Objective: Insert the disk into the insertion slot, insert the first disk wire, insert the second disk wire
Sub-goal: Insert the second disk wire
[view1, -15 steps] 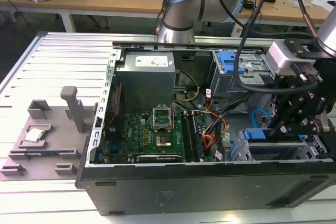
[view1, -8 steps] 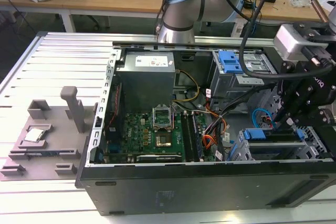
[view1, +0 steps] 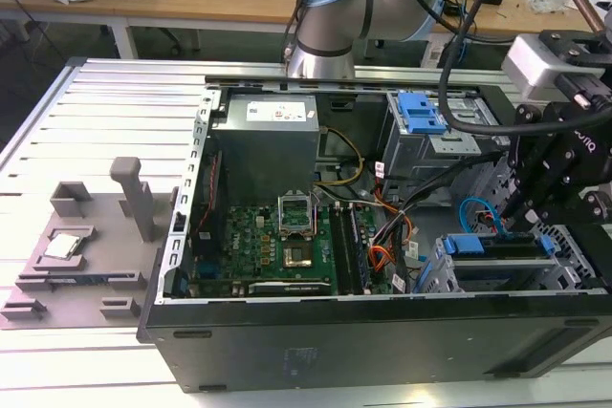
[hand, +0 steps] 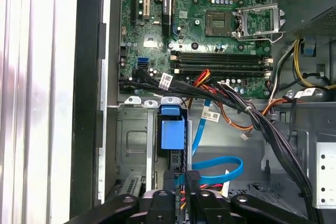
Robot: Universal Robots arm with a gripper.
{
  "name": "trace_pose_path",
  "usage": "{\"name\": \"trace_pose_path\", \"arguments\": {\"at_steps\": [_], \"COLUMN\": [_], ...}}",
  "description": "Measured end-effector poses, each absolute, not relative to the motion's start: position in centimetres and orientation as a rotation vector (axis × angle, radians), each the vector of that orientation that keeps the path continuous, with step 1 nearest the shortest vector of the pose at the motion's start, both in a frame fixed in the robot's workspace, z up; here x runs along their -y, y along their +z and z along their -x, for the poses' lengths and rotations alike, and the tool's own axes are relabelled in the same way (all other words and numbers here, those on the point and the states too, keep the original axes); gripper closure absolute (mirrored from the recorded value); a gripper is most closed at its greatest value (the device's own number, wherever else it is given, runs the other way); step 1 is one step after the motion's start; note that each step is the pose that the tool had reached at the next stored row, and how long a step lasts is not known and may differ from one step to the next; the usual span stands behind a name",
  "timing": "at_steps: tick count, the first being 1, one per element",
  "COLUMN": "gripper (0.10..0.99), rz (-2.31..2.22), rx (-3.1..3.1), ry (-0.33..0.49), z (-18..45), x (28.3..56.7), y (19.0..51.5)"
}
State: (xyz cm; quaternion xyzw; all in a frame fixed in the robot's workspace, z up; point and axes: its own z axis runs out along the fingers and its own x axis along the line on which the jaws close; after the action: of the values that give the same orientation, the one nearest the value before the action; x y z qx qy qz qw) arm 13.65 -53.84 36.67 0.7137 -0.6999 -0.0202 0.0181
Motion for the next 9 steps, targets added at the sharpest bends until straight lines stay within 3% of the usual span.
{"name": "trace_pose_path", "arguments": {"at_steps": [2, 9], "gripper": [0.98, 0.98], "rz": [-2.217, -2.217], "rx": [2.174, 2.174], "ry": [-0.063, -0.063], "z": [-13.7, -13.7], "x": [53.8, 53.8], "y": [36.8, 38.0]}}
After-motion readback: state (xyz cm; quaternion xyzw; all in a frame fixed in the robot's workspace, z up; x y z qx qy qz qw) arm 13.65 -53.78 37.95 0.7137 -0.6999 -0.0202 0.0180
